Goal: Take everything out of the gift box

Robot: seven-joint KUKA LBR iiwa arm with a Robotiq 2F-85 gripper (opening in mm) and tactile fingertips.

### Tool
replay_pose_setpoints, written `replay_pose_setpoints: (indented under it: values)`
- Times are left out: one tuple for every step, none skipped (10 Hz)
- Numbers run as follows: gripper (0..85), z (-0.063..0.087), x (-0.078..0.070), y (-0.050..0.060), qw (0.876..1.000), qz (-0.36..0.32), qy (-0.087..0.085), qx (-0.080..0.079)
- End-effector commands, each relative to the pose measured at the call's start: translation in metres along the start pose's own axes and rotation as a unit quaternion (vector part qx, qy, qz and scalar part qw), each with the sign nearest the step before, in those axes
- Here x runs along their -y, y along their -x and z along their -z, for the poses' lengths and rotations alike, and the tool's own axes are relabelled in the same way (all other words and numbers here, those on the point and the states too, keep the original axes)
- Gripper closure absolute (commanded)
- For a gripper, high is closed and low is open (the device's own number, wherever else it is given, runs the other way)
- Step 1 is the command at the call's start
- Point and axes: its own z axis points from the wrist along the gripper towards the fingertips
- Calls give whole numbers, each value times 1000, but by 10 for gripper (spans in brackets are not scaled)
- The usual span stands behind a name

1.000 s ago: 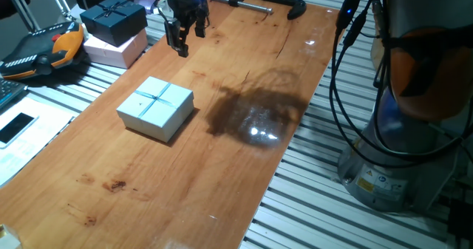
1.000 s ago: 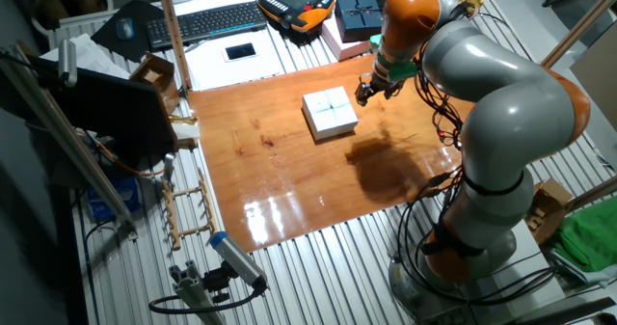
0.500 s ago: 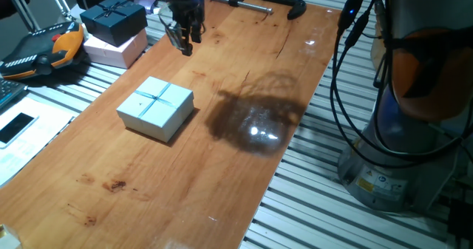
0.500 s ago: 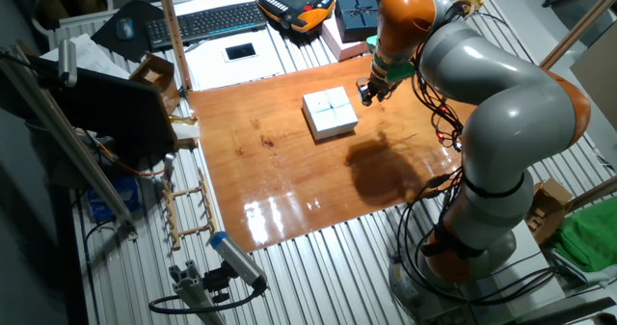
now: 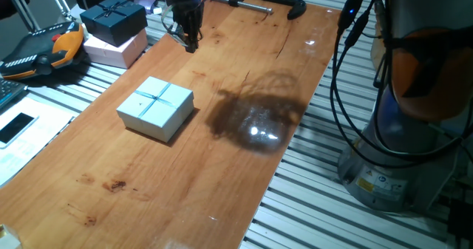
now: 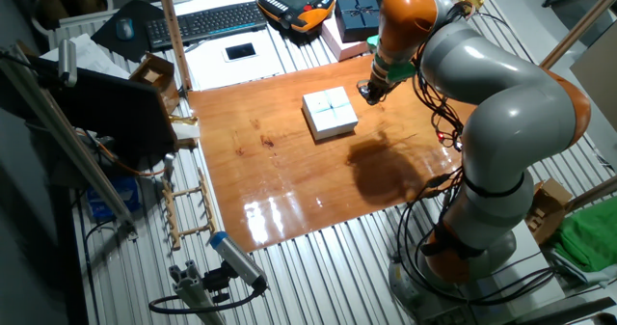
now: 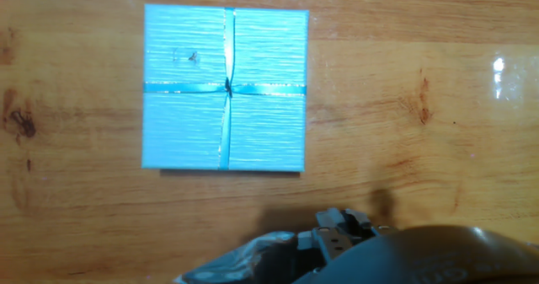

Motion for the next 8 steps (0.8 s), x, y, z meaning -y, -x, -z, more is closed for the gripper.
replay_pose_setpoints:
  values:
    - [840,-2,0,1,1000,0,0,1]
    - [840,-4,-1,4,1000,-1,2,2]
    - [840,-7,-2,7,1000,-2,4,2]
    - [840,-11,-4,10,1000,-3,5,3]
    - [840,-14,-8,15,1000,-5,6,3]
    - [840,-20,-12,20,1000,-6,9,3]
    - [840,-24,-16,25,1000,-6,9,6]
    - [840,-28,-20,30,1000,-6,9,6]
